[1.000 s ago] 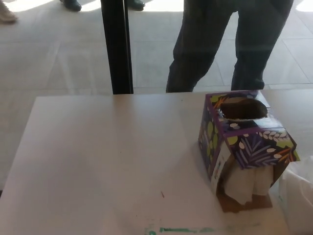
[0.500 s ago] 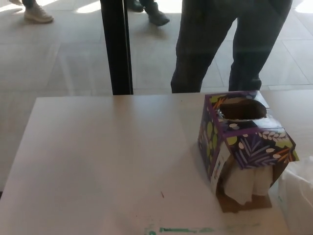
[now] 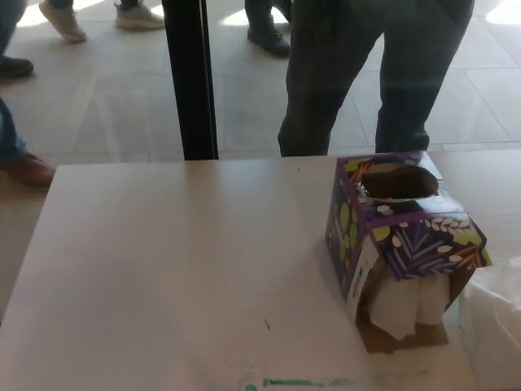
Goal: The robot uses its right hand to pull out a tissue from the tissue box kept in the middle of the desk and put it on the right side
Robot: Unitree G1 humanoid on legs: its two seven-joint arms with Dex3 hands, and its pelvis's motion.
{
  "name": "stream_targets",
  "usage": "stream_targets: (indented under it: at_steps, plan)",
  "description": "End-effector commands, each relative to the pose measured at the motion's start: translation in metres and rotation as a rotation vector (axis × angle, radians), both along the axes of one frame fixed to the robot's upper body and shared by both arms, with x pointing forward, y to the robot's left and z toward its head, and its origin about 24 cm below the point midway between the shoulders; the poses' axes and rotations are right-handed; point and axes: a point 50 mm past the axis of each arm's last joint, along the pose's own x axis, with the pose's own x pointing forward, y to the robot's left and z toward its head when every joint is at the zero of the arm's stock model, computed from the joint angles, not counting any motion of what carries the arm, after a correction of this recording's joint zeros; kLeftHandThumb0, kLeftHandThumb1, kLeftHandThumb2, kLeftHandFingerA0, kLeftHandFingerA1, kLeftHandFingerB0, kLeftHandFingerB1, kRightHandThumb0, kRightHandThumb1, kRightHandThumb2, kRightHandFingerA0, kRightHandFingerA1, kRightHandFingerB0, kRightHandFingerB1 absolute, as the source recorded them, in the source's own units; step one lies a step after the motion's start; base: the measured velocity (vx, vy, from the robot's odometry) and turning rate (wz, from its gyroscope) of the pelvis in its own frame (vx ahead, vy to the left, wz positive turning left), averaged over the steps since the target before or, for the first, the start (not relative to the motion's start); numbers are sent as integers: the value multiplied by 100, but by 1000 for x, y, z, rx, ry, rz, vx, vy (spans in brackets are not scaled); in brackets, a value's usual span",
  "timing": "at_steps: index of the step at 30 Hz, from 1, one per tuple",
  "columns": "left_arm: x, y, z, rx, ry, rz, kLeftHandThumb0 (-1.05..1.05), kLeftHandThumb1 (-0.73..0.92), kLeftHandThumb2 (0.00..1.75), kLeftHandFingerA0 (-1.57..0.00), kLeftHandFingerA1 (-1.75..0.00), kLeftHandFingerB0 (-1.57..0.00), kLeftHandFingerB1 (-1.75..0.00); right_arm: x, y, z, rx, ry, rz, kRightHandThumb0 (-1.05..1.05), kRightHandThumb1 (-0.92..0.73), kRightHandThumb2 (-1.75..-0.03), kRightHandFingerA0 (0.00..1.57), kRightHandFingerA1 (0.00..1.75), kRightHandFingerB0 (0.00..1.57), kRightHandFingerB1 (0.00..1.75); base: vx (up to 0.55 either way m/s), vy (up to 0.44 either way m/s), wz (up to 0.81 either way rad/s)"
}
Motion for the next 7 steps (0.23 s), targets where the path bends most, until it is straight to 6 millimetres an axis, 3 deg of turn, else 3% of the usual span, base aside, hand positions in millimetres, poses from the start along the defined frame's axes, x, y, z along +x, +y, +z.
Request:
stream_targets:
  at_steps: [1,2,3,5,6,7]
  plan:
    - [-9,1,-3,8,20,13,-105,81,99,-69,-61,-46,-80,-25,17,-56,77,-290,-337,-53,-69,-61,61,124,13,57,0,0,0]
    - [-9,1,-3,8,20,13,-105,81,99,-69,-61,-46,-80,-25,17,-56,76,-290,-338,-53,-69,-61,61,124,13,57,0,0,0]
    - [-10,0,-3,-1,17,22,-105,81,98,-66,-60,-46,-79,-22,23,-65,107,-279,-341,-53,-67,-60,85,123,19,59,0,0,0]
    - [-10,1,-3,5,28,11,-105,81,99,-67,-60,-46,-81,-23,25,-69,97,-248,-336,-54,-67,-60,83,122,20,58,0,0,0]
    - [-11,0,-3,7,33,13,-105,81,99,-69,-60,-46,-80,-25,26,-73,125,-226,-313,-55,-66,-60,74,130,20,56,0,0,0]
    - [-12,0,-4,5,33,13,-105,81,100,-67,-60,-45,-81,-26,27,-75,134,-224,-309,-54,-64,-60,63,118,22,55,0,0,0]
